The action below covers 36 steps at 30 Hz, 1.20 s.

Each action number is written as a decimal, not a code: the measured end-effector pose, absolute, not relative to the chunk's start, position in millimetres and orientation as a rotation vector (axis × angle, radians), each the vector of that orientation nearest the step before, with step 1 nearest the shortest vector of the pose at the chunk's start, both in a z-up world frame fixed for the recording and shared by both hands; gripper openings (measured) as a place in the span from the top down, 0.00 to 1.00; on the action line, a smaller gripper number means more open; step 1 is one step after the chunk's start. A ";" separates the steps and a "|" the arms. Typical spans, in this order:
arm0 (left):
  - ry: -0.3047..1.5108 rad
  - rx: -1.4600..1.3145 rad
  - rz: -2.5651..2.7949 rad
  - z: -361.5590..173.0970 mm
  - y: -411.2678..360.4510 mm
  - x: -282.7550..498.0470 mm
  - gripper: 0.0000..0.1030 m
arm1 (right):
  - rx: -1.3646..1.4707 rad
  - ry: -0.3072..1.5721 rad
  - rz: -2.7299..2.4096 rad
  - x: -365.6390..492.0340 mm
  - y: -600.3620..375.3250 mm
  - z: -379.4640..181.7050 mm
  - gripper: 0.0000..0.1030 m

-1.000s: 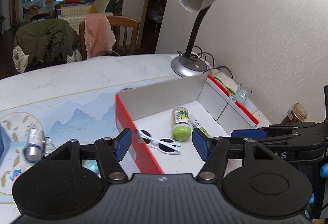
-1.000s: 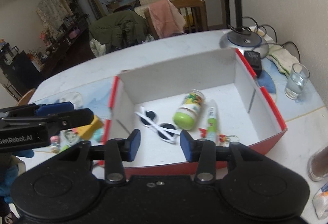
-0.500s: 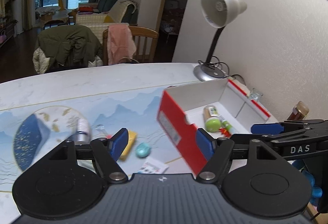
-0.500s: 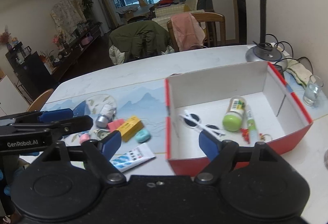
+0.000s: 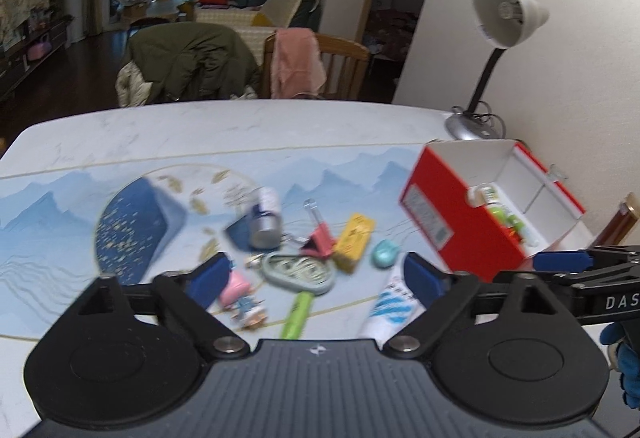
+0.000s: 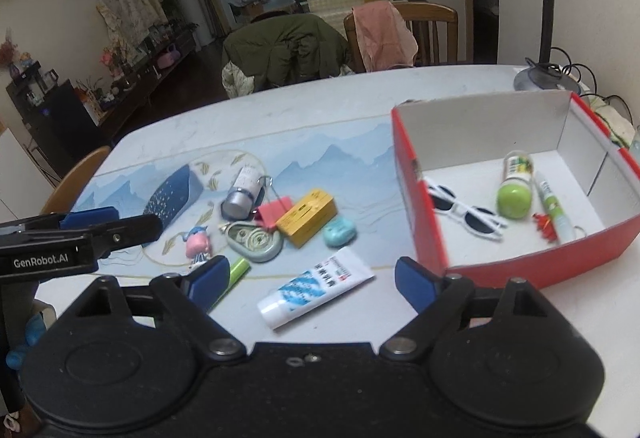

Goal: Organize rigid objects
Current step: 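Withdraw both tools from the box toward the remaining items, then grasp the pink figurine with the left tool while the right tool grasps the white cream tube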

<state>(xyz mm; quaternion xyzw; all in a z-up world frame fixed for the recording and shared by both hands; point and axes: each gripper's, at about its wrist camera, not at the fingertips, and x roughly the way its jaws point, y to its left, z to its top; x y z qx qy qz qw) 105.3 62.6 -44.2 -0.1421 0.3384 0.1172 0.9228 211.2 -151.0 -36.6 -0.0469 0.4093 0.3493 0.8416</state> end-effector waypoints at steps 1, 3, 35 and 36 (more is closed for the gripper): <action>0.694 -0.293 0.247 -47.5 66.9 102.7 0.00 | -0.103 0.872 0.732 210.2 -146.9 -38.9 0.13; 0.692 -0.294 0.260 -55.0 74.9 98.4 0.00 | -0.112 0.882 0.715 208.5 -138.5 -44.5 0.13; 0.802 -0.301 0.475 -155.5 122.7 147.0 0.00 | -0.221 1.092 0.445 248.3 -54.6 -141.2 0.18; 0.800 -0.301 0.474 -156.1 122.6 147.7 0.00 | -0.226 1.098 0.444 248.6 -53.6 -143.7 0.19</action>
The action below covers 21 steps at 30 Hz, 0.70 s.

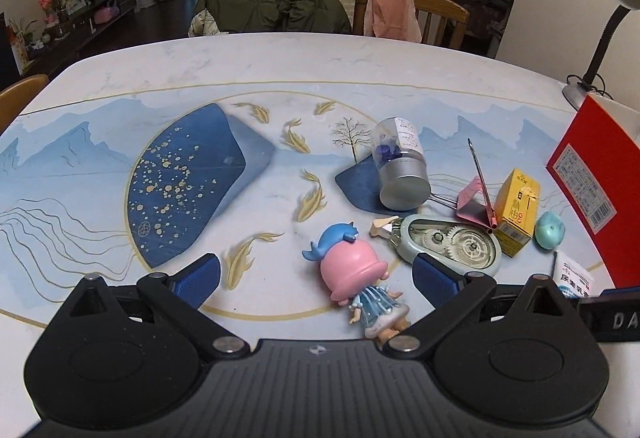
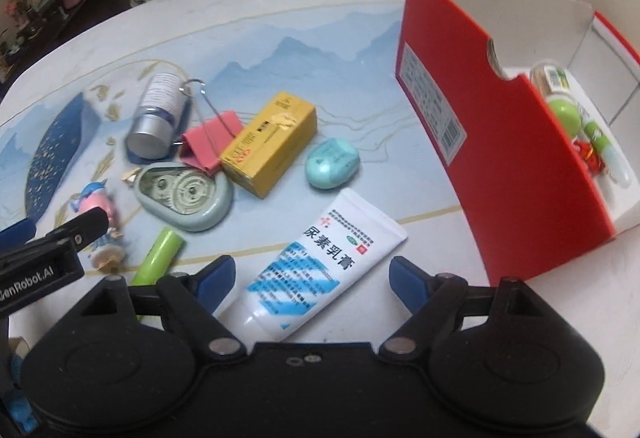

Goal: Organize rigid objects
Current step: 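Grasp the pink figurine with the left tool while the right tool grasps the white cream tube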

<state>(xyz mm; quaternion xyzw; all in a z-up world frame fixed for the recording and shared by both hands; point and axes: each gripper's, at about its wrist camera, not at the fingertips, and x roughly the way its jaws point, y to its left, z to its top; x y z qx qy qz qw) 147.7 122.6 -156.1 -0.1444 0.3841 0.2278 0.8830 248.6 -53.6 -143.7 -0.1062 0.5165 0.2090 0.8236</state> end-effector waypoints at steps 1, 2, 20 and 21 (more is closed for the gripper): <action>0.800 -0.300 0.472 -156.7 122.7 148.7 0.00 | -0.229 1.104 0.448 248.1 -52.8 -145.8 0.19; 0.803 -0.303 0.470 -157.5 123.3 150.0 0.00 | -0.231 1.109 0.451 247.6 -52.6 -147.3 0.19; 0.836 -0.295 0.456 -170.0 125.9 157.0 0.20 | -0.319 1.092 0.521 232.8 -72.4 -151.5 0.45; 0.835 -0.289 0.448 -169.6 124.5 156.9 0.25 | -0.322 1.088 0.524 232.4 -72.7 -151.3 0.48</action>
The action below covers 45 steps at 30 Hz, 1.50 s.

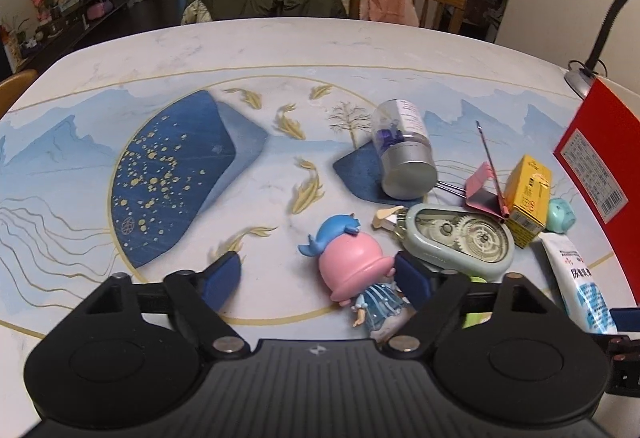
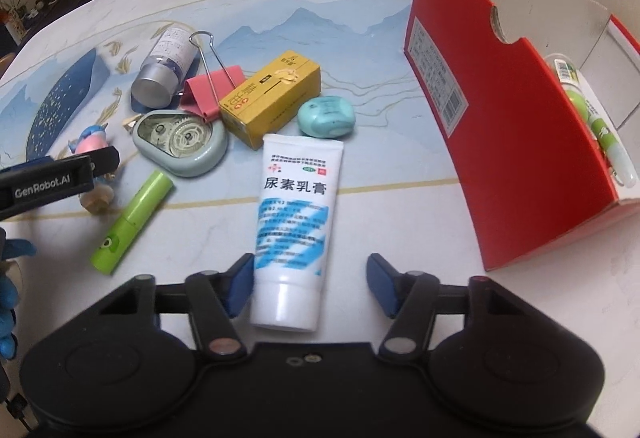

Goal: Organize rigid objects
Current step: 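Grasp the pink figurine with the left tool while the right tool grasps the white cream tube, then carry the figurine with the left tool while the right tool carries the tube into the box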

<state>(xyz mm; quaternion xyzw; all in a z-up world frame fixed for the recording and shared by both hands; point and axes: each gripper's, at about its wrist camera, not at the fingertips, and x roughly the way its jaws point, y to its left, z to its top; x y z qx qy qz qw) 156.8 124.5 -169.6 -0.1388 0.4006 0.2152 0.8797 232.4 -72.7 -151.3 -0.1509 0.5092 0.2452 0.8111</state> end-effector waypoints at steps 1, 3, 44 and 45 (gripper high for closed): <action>0.833 -0.285 0.438 -168.9 123.1 156.6 0.28 | -0.327 1.084 0.527 232.0 -72.3 -151.0 0.51; 0.833 -0.275 0.420 -167.2 119.9 157.7 0.42 | -0.337 1.075 0.536 230.6 -71.2 -150.0 0.63; 0.771 -0.288 0.299 -68.7 60.4 127.9 0.63 | -0.173 0.920 0.708 215.9 -143.4 -52.4 0.67; 0.764 -0.277 0.295 -64.0 55.2 129.4 0.63 | -0.171 0.912 0.709 217.7 -146.0 -49.7 0.67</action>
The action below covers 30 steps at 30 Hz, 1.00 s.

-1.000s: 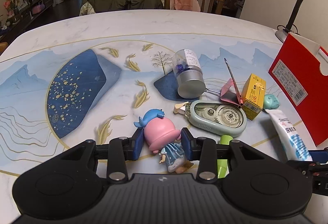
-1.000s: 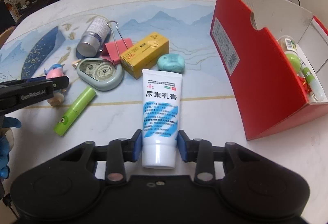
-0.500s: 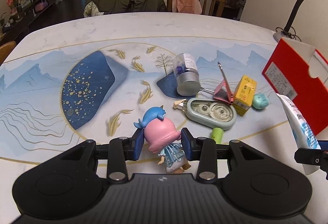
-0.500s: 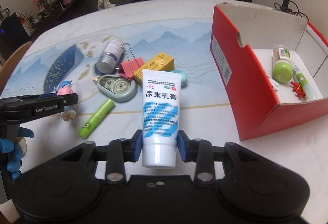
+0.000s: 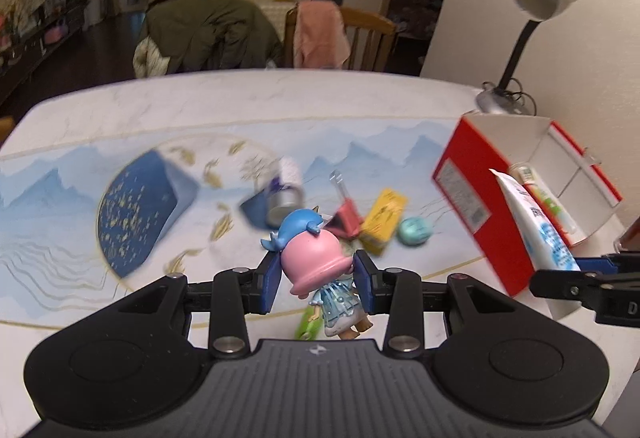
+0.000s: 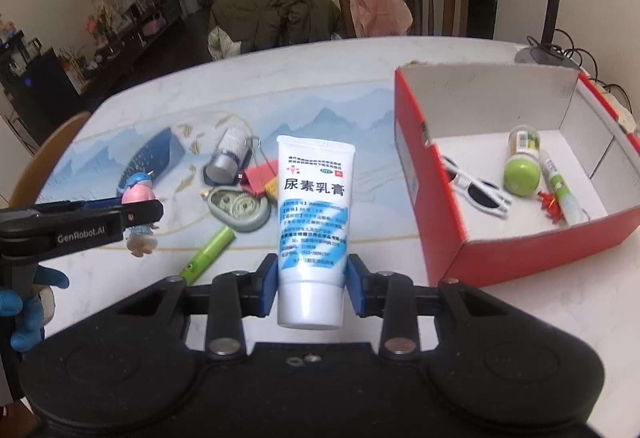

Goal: Organize rigid objects
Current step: 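Carry the figurine with the left tool while the right tool carries the tube into the box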

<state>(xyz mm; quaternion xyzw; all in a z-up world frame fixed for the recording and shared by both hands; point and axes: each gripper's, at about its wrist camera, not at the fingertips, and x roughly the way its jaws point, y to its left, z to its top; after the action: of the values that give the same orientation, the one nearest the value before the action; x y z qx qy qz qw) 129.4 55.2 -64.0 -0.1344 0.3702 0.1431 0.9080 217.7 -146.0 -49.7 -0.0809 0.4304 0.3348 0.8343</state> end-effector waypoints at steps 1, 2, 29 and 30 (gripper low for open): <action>0.757 -0.272 0.288 -59.4 50.3 130.9 0.63 | -0.167 0.906 0.712 220.2 -149.2 -46.8 0.67; 0.751 -0.270 0.277 -54.9 45.3 133.0 0.63 | -0.165 0.902 0.711 222.9 -152.8 -44.5 0.67; 0.728 -0.116 0.140 -21.4 -93.8 258.9 0.63 | -0.122 0.805 0.571 352.8 -275.3 -27.7 0.67; 0.733 -0.112 0.136 -22.4 -98.6 265.0 0.63 | -0.123 0.806 0.560 358.1 -279.3 -29.4 0.67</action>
<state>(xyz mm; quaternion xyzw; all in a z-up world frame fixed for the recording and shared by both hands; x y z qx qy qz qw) 265.0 -98.6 -22.4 -0.0547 0.3578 0.0666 0.9298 358.1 -279.3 -29.4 -0.0588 0.3870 0.2688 0.8801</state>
